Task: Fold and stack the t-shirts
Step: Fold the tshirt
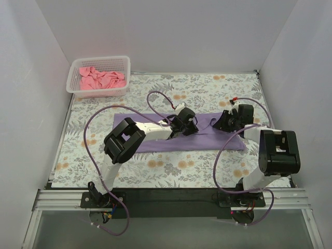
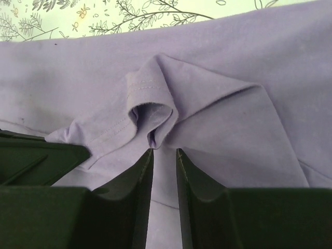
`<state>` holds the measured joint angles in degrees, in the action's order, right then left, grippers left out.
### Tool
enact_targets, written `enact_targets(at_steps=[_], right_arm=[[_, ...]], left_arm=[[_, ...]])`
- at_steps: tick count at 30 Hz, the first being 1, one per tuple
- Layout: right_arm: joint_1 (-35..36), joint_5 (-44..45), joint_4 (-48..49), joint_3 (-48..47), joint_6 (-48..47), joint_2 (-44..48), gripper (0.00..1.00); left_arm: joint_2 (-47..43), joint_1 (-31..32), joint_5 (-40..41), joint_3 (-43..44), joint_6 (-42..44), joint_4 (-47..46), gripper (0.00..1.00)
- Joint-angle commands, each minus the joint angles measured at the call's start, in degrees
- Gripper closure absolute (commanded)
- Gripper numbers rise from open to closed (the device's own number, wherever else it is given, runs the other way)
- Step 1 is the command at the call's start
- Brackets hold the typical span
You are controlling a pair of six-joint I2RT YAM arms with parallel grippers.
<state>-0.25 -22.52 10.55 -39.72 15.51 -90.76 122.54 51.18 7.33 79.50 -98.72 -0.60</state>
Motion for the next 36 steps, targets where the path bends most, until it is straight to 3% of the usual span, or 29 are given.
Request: enact_targets(at_steps=[1, 15, 21, 25, 33, 36], right_arm=[[0.16, -3.49, 4.48, -2.64, 0.14, -1.26, 0.69], [1.83, -6.48, 5.45, -4.13, 1.02, -3.37, 0.67], [2.01, -7.01, 5.54, -4.13, 1.54, -3.11, 0.57], [2.01, -5.08, 5.36, -4.04, 1.63, -3.46, 0.57], [2.01, -1.03, 5.45, -4.04, 1.10, -5.12, 0.80], [2.01, 0.46, 5.19, -4.57, 0.05, -5.13, 0.99]], left_arm=[[-0.20, -0.20, -0.74, 1.71, -0.16, -0.01, 1.00], [0.24, -0.55, -1.01, 1.88, -0.42, -0.19, 1.00], [0.33, -0.73, -1.18, 1.88, -0.42, -0.19, 1.00], [0.24, -0.82, -1.36, 1.79, -0.51, -0.19, 1.00], [-0.02, -1.08, -1.44, 1.53, -0.51, -0.19, 1.00], [-0.11, -1.43, -1.45, 1.44, -0.51, -0.19, 1.00]])
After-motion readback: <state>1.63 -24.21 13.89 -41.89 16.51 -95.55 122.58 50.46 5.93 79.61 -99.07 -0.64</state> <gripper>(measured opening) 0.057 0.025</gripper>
